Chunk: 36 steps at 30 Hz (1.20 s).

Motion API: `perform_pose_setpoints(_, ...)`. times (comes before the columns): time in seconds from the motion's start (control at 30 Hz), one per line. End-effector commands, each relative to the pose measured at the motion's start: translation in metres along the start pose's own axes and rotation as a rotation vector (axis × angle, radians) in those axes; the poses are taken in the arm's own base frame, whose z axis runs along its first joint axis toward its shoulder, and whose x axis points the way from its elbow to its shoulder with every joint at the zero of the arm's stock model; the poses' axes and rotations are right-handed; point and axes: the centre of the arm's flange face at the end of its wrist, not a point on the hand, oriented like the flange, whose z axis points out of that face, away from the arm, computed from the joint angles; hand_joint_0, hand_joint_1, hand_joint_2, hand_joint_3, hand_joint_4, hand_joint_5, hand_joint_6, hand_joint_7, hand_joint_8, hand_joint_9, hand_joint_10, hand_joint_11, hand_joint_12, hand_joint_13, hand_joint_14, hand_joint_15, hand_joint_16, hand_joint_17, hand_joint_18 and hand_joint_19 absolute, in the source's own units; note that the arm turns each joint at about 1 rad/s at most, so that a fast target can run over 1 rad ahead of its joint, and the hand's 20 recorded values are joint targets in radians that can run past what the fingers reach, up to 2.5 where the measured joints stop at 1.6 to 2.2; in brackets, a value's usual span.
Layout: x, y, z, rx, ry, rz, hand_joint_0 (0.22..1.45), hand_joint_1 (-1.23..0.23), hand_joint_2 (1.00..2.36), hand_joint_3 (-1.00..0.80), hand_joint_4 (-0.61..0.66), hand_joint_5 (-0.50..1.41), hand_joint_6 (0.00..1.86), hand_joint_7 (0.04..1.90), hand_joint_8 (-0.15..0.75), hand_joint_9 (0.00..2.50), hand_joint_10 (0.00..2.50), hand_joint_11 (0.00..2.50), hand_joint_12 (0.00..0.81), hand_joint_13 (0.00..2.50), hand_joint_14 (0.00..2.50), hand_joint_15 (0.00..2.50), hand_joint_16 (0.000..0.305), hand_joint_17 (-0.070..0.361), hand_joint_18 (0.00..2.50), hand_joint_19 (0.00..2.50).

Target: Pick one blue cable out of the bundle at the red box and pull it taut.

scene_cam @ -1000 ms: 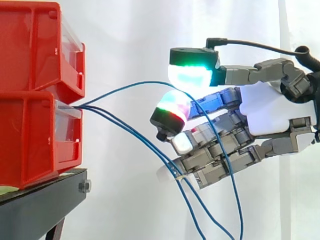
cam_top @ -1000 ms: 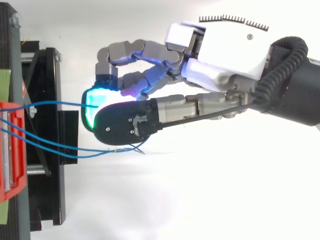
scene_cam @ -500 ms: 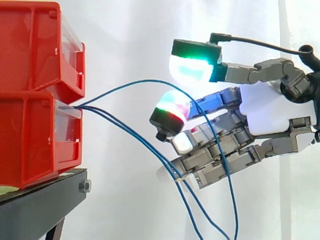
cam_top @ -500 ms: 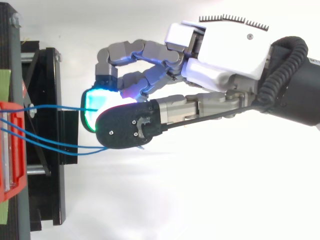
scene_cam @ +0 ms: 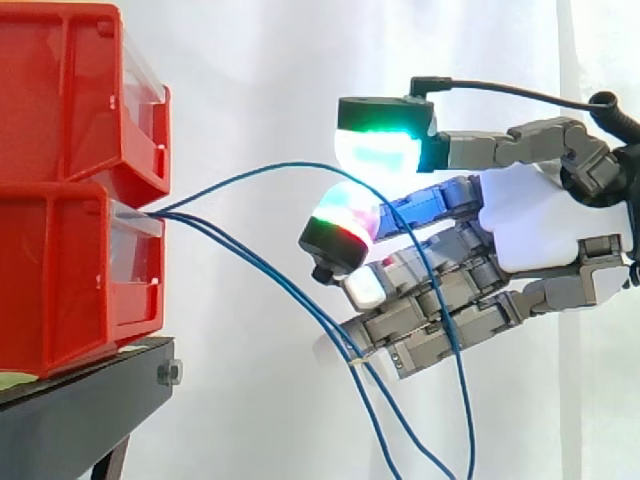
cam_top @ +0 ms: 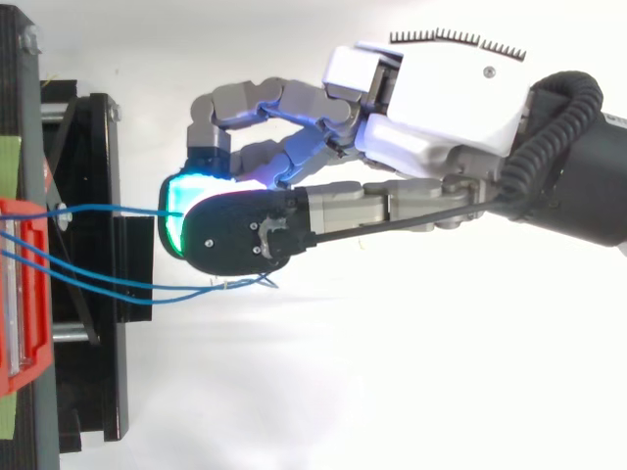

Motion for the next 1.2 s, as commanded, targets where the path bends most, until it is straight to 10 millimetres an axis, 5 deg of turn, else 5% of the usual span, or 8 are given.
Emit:
perform_pose_setpoints(0.0,0.0001,-0.0005,0.0002,0.001,0.000,0.000,0.60,-0.57,1.01,-0.20,0.17,-0.08,0.60,1.29,0.387,0.94,0.02,0.53,0.410,0.49,0.01,0.21,0.063,0.142,0.44,0.35)
perform_pose_setpoints(1.17,0.0023,0.0008,-0.0003,-0.004,0.003,0.001,0.62,-0.72,1.03,0.00,0.13,-0.09,0.71,1.17,0.373,1.00,0.02,0.70,0.389,0.50,0.01,0.20,0.057,0.128,0.51,0.29)
